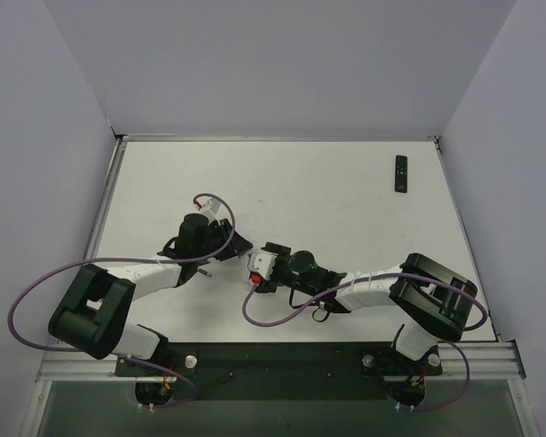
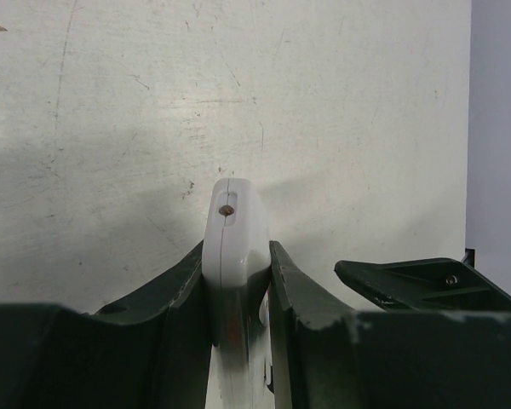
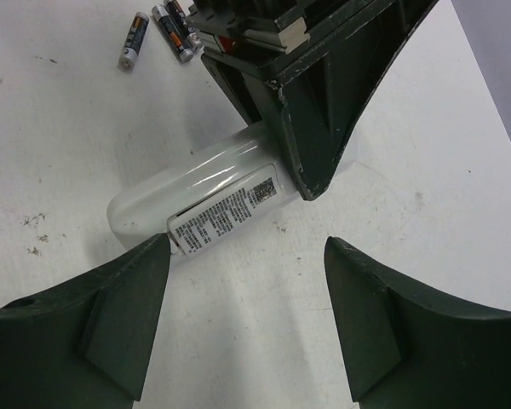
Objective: Load the batteries into the remote control
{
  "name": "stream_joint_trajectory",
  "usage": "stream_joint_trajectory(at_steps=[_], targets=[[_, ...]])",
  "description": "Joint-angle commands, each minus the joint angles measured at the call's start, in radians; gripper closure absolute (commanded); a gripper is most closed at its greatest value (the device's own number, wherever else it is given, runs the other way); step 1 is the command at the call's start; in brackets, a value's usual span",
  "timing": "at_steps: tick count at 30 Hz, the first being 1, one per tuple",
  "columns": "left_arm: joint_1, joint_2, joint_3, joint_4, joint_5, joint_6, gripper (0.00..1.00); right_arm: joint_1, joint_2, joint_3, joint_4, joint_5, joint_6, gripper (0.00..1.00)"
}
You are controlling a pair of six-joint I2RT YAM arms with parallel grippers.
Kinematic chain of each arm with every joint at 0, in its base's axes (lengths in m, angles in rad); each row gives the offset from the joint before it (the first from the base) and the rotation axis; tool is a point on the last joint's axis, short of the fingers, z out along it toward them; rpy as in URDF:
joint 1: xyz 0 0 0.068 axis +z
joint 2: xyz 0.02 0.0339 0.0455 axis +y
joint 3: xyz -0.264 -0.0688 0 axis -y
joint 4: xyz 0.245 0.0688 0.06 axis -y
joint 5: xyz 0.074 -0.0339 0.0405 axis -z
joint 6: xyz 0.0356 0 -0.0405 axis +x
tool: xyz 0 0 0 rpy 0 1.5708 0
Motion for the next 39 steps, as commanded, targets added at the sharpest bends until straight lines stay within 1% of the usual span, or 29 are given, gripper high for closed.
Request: stream_joint_trajectory(at_steps=[1, 8, 14, 21, 26, 30, 31, 33, 34, 35, 37, 38, 39], targets=[[-0.004, 0.004, 0.024, -0.051, 0.067, 0.035, 1.0, -0.049, 0.02, 0.033, 0.068, 0.105, -0.014, 0.33], [-0.003, 0.001, 0.022, -0.103, 0.068, 0.058, 1.0, -0.065, 0.012, 0.042, 0.056, 0.113, -0.014, 0.33], [-0.003, -0.005, 0.004, -0.108, 0.054, 0.064, 1.0, -0.071, 0.009, 0.047, 0.044, 0.1, -0.009, 0.33], [0.002, -0.031, 0.024, -0.114, -0.056, 0.045, 1.0, -0.069, -0.012, 0.042, -0.014, 0.059, 0.019, 0.33], [0.014, -0.007, 0.056, -0.096, -0.117, 0.045, 1.0, -0.068, -0.017, 0.05, -0.079, 0.05, 0.037, 0.32], [0.042, -0.016, 0.076, -0.094, -0.134, 0.045, 1.0, -0.069, -0.063, 0.049, -0.122, 0.056, 0.101, 0.29], [0.046, -0.029, 0.078, -0.1, -0.136, 0.045, 1.0, -0.071, -0.075, 0.052, -0.137, 0.074, 0.146, 0.28], [0.054, -0.087, 0.078, -0.112, -0.145, 0.053, 1.0, -0.083, -0.112, 0.082, -0.229, 0.087, 0.204, 0.24], [0.056, -0.112, 0.078, -0.138, -0.15, 0.059, 1.0, -0.086, -0.123, 0.096, -0.27, 0.088, 0.285, 0.22], [0.059, -0.14, 0.081, -0.157, -0.156, 0.076, 1.0, -0.095, -0.134, 0.114, -0.362, 0.085, 0.321, 0.22], [0.068, -0.226, 0.09, -0.23, -0.182, 0.096, 1.0, -0.117, -0.157, 0.173, -0.457, 0.068, 0.4, 0.22], [0.074, -0.259, 0.095, -0.258, -0.189, 0.116, 1.0, -0.121, -0.161, 0.196, -0.567, 0.062, 0.472, 0.22], [0.083, -0.323, 0.098, -0.286, -0.197, 0.127, 1.0, -0.126, -0.16, 0.22, -0.623, 0.06, 0.496, 0.22]])
